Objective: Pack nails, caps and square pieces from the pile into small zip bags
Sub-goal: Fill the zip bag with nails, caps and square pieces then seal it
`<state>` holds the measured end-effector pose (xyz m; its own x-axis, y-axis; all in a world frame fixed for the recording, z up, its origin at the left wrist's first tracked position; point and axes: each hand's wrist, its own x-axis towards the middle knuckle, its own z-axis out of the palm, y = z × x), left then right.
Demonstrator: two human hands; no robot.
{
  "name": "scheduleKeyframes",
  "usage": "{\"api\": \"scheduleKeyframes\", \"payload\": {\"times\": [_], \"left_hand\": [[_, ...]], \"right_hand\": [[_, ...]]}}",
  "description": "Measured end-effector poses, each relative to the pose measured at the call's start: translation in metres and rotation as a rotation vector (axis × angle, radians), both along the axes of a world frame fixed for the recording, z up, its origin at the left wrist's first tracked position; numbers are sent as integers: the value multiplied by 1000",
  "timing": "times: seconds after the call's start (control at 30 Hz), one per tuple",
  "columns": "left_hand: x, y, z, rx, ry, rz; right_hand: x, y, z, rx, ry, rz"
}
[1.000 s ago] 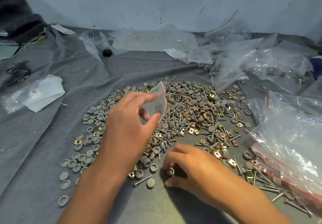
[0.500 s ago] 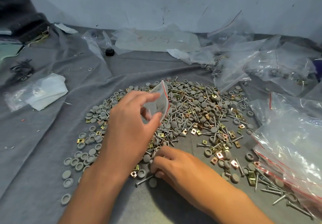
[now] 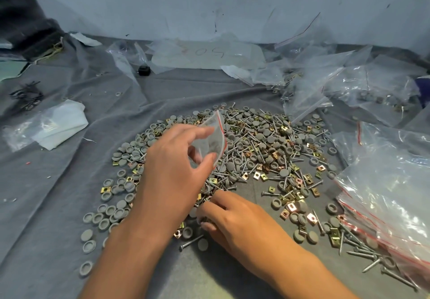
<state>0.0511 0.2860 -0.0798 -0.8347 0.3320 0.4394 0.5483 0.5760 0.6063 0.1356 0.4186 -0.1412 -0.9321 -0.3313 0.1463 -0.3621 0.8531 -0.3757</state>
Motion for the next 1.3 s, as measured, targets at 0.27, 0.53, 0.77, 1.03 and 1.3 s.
{"api": "scheduleKeyframes", "payload": {"times": [0.27,0.53,0.77,1.03,1.3], "left_hand": [[-2,-1,-2,-49,-14,-42],[2,6,-8,-252,-15,-138],[5,16,-11,-245,-6,-161],[5,19,-13,-207,-36,-174],[-2,16,-17,-208,66,-54]], "right_hand": [[0,11,15,-315,168,-131],[-18,37,37,-193,562,-293],[-21,36,29,-157,714,-264],[-26,39,24,-32,624,-242],[-25,54,18,-209,588,-335]]}}
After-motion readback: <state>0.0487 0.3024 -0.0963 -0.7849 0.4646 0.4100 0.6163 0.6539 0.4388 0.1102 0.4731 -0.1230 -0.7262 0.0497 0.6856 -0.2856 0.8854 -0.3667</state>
